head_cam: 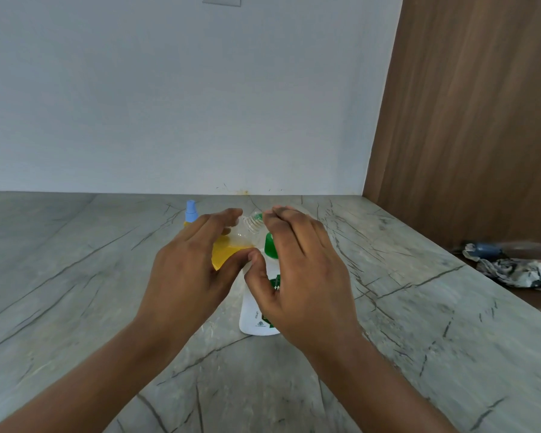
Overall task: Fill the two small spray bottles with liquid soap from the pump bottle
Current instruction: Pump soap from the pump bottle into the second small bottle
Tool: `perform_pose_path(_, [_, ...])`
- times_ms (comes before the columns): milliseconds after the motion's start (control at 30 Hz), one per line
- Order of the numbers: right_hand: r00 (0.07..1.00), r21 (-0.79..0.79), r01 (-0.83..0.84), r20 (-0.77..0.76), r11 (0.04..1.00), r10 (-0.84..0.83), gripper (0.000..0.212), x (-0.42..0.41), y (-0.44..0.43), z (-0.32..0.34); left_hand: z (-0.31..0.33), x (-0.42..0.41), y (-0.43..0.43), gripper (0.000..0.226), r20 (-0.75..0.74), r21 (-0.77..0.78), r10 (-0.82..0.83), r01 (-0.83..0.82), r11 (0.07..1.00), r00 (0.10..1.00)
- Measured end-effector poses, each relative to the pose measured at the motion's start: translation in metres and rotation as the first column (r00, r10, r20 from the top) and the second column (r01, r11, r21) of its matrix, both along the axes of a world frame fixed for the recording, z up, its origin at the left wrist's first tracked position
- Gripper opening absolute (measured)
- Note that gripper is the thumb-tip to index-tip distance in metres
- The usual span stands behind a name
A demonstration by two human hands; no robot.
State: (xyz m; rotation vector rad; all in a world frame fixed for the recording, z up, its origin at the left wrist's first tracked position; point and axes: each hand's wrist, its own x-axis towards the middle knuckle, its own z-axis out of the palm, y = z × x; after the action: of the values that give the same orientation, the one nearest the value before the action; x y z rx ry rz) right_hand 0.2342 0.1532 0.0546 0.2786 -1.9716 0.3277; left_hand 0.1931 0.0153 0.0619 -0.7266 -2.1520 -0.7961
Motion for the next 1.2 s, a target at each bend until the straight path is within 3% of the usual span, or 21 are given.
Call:
perform_pose_path(233, [0.999,-0.012,-0.023,0.025,1.000,0.023,0.043,-0.001,-0.001,-0.002,0.005,0.000,0.000,0.051,-0.016,0.024,0.011,-0.011,1.000,1.000])
perform_pose_path(633, [0.999,0.103,0.013,0.038,0.995,-0.017,0.047,-0.009,0.003,-0.006,0.003,0.001,0.001,0.049,0.005,0.026,0.027,-0.027,0.999,1.000])
perform_pose_path(1200, [0.999,0.090,-0.006,0.044,0.996,0.002,0.046,-0.007,0.003,-0.011,-0.006,-0.002,-0.001,0.053,0.025,0.004,0.021,-0.021,1.000,0.999])
